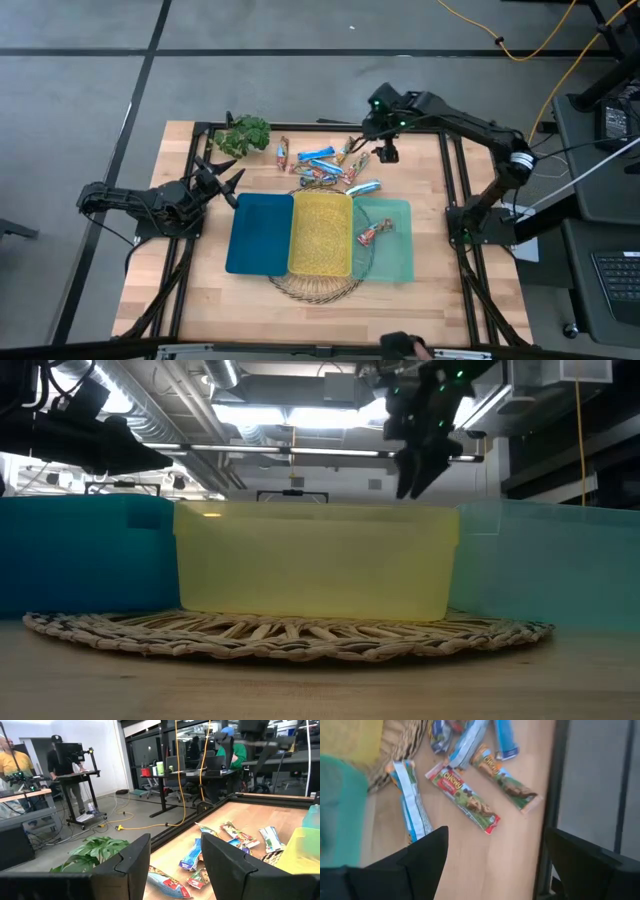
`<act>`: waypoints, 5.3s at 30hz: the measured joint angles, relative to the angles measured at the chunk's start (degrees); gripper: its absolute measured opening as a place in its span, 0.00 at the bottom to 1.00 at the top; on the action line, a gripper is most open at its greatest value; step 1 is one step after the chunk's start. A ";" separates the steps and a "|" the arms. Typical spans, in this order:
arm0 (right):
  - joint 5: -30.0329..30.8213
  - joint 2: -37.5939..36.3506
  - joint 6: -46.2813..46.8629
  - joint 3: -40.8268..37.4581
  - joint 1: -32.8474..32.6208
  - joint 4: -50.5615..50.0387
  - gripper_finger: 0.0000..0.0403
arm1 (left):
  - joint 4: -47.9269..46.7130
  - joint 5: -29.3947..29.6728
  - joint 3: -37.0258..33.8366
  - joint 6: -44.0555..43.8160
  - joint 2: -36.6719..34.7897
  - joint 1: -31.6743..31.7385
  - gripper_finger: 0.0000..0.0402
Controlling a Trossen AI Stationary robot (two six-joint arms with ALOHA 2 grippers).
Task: Pick and place Granola Bars by type
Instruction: Put the red granola bar into the green bin
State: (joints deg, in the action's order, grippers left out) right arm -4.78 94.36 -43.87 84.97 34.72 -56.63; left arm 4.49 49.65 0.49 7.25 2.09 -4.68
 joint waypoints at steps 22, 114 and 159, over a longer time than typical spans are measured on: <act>-4.37 16.86 -5.58 -0.02 0.00 5.92 0.82 | 0.00 0.00 0.00 0.00 0.00 0.01 0.42; -7.37 0.30 28.73 10.27 -0.81 -13.76 0.24 | 0.00 0.00 0.00 0.00 0.00 0.00 0.42; 5.20 -11.01 61.87 10.27 -45.40 -16.14 0.24 | 0.00 -0.01 0.00 0.00 0.01 0.01 0.42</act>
State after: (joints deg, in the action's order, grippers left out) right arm 0.43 83.35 18.00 95.24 -10.68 -72.77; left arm 4.49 49.63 0.49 7.25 2.10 -4.67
